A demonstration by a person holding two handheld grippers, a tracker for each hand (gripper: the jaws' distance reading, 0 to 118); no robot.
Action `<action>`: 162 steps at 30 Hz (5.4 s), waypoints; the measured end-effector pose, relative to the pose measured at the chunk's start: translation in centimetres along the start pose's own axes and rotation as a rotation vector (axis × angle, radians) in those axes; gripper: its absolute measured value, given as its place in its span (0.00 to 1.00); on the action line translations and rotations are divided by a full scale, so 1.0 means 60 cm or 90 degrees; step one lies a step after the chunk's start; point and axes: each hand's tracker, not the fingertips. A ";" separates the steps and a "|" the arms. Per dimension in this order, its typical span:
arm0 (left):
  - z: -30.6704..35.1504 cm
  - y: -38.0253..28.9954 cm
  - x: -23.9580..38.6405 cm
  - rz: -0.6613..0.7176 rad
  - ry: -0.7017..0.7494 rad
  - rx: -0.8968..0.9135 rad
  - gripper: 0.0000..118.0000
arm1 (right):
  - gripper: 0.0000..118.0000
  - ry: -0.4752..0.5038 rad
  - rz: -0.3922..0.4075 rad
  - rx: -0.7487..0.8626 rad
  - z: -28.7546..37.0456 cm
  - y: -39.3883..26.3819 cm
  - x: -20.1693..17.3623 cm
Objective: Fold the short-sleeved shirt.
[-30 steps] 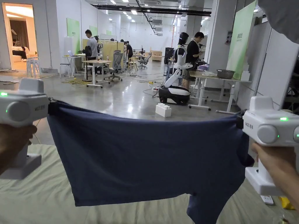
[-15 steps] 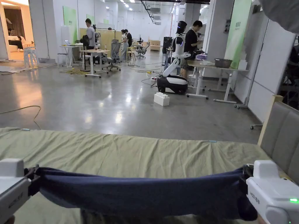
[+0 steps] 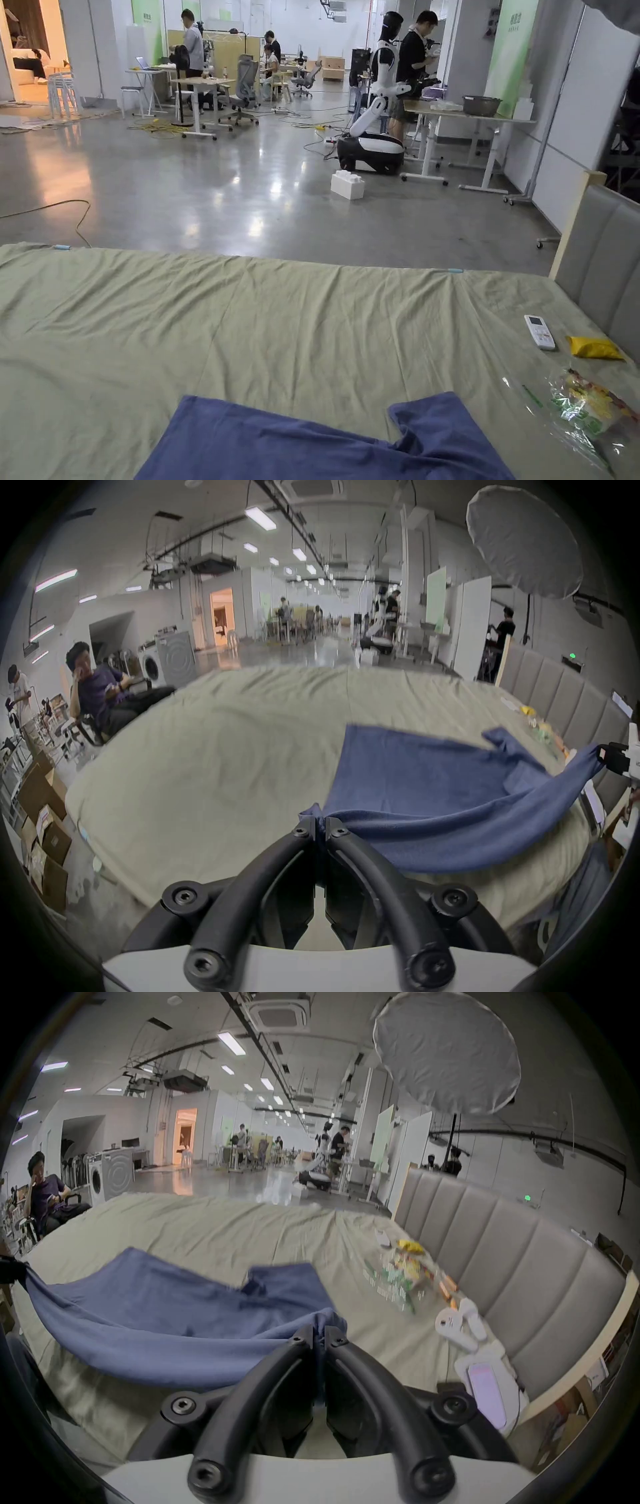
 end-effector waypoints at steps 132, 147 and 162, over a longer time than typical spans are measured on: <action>-0.130 0.447 0.080 -0.008 0.000 0.193 0.04 | 0.04 -0.002 -0.065 0.121 -0.152 0.388 0.080; 0.023 0.719 0.016 0.010 0.021 0.293 0.04 | 0.04 -0.048 -0.032 0.260 -0.107 0.653 0.091; -0.033 0.899 0.039 0.026 0.035 0.312 0.04 | 0.04 -0.092 0.001 0.301 -0.174 0.811 0.097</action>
